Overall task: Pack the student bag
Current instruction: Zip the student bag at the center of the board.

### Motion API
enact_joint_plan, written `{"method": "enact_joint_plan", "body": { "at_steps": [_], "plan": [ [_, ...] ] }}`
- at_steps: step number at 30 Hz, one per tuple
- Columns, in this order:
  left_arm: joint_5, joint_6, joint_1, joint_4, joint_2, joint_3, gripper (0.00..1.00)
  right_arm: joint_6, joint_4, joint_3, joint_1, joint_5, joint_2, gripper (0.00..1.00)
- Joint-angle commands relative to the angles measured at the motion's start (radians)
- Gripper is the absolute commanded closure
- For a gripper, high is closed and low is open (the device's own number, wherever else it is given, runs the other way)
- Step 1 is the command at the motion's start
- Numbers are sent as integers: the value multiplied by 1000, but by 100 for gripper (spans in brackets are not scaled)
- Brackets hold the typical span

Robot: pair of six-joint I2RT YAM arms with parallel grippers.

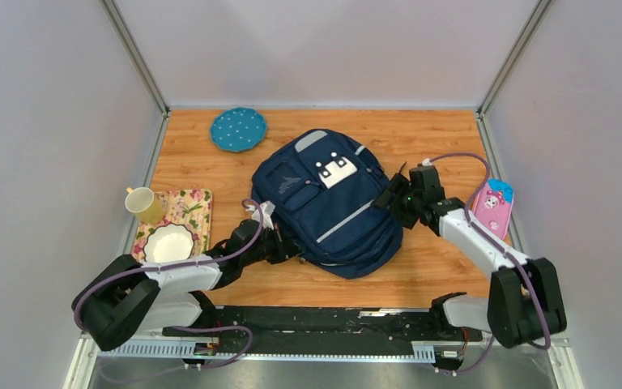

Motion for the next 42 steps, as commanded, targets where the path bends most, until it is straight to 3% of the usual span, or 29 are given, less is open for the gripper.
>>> {"method": "enact_joint_plan", "body": {
  "at_steps": [1,4,7,12,16,19,21,23,26,28,33,36,42],
  "plan": [
    [-118,-130,-102,69,-97,-83,100,-94,119,178,6,-207,186,25],
    [-199,-175,-138,100,-128,-117,100,-145,95,287,6,-319,284,27],
    [-270,-213,-180,121,-129,-126,100,-209,0,345,6,-257,289,27],
    [-297,-254,-197,206,-89,-130,100,-303,-184,341,7,28,-1,24],
    [-299,-268,-198,223,-68,-111,100,-306,-228,232,61,43,-244,23],
    [-270,-256,-200,198,-49,-65,100,-225,-249,117,272,96,-388,25],
    [-249,-259,-201,193,-45,-30,100,-110,-209,25,463,205,-453,26],
    [-213,-255,-203,193,-42,-2,100,-14,-141,-99,578,262,-545,32],
    [-153,-245,-203,146,-43,45,100,30,-59,-198,789,433,-608,33],
    [-130,-245,-205,102,-48,64,100,39,-21,-216,929,570,-591,33],
    [-126,-274,-206,92,-49,65,100,82,58,-148,1153,865,-310,33],
    [-110,-296,-208,89,-34,79,100,110,75,-77,1219,992,-138,32],
    [-86,-330,-221,83,-19,97,100,104,203,-31,1241,1067,48,33]
  ]
}}
